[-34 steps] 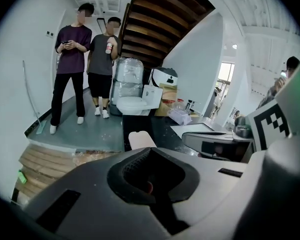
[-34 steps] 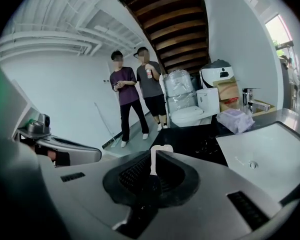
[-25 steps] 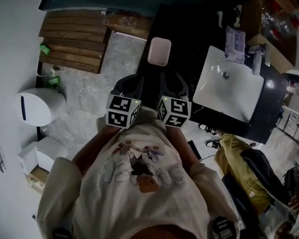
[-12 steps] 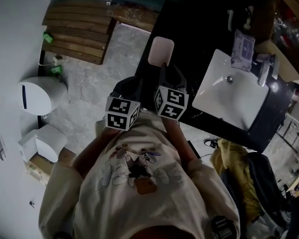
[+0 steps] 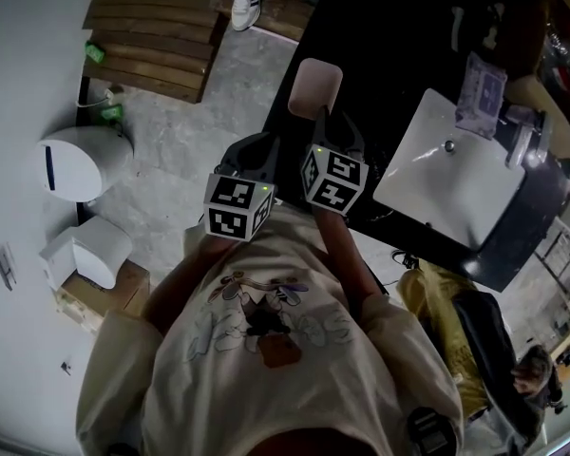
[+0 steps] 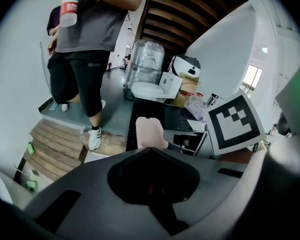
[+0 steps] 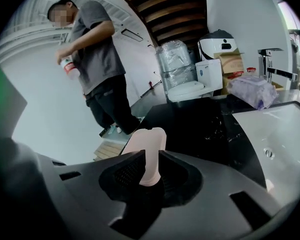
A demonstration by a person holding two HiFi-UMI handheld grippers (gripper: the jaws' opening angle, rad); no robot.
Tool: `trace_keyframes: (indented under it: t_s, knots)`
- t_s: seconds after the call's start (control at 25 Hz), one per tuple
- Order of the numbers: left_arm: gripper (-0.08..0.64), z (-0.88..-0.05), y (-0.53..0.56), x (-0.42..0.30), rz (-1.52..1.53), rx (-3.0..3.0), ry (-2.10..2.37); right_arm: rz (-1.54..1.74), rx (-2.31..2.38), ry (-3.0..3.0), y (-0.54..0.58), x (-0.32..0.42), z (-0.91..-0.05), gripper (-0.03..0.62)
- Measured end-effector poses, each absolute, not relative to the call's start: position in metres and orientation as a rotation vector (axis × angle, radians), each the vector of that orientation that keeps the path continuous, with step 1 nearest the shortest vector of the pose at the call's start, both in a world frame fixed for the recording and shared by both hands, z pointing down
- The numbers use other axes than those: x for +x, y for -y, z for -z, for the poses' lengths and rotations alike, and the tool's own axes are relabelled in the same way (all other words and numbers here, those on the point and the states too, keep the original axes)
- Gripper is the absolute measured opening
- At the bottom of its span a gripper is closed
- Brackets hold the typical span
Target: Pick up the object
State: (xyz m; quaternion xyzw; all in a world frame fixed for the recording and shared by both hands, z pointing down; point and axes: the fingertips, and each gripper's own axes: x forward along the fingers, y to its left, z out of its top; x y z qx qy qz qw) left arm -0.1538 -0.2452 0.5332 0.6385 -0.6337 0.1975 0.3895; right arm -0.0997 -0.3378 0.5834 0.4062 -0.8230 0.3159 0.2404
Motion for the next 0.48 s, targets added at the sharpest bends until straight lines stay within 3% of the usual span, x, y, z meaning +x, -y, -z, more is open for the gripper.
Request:
trace_keyframes:
  t_s: [0.48]
  knots:
    - [0.014,-0.545,0.246,-0.17,-0.506,1.562,1.616,-0.906,1.164,2.202,0.35,-0.106,-0.599,0.072]
